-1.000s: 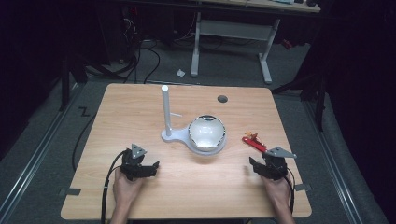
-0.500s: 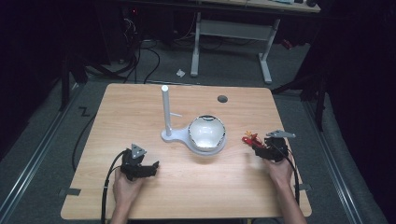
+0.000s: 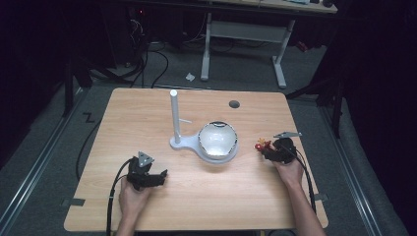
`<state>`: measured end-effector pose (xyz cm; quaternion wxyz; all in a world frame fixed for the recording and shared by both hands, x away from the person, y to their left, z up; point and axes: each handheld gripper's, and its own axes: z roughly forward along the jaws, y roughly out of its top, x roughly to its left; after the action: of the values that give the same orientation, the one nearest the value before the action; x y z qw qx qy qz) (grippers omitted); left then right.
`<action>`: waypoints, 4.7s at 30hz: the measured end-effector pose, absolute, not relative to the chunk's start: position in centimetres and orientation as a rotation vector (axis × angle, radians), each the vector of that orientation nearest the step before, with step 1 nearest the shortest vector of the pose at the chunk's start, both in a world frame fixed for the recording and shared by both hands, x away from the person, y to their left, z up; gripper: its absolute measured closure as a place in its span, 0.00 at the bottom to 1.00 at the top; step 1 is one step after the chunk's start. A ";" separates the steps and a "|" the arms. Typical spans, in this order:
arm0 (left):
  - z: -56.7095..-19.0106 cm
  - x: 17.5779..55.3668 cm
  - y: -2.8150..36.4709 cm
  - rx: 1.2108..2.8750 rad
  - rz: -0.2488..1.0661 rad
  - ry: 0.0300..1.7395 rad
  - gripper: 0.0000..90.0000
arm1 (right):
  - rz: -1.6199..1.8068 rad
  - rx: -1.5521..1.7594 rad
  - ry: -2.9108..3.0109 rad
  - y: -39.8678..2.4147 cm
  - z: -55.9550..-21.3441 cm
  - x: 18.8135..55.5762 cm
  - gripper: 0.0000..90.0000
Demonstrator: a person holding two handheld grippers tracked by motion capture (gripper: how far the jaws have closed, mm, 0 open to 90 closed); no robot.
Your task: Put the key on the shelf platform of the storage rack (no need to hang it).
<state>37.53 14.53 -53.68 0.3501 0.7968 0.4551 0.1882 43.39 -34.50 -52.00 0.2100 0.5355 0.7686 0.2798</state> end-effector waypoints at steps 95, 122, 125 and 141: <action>-53.7 37.5 14.6 2.058 0.492 1.187 0.19 | 0.972 1.114 2.456 -18.0 -43.9 44.8 0.72; -53.7 37.5 14.5 2.057 0.493 1.187 0.19 | 1.015 1.159 2.435 -18.7 -44.6 45.0 0.58; -53.7 37.5 14.5 2.057 0.493 1.187 0.19 | 1.060 1.170 2.421 -19.2 -44.2 44.7 0.57; -53.7 37.5 14.6 2.058 0.493 1.187 0.19 | 1.178 1.178 2.321 -21.6 -41.7 43.2 0.54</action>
<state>37.46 14.55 -53.66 0.3501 0.7944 0.4583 0.1904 43.16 -21.56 -41.69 0.1421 0.4081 0.8042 0.4081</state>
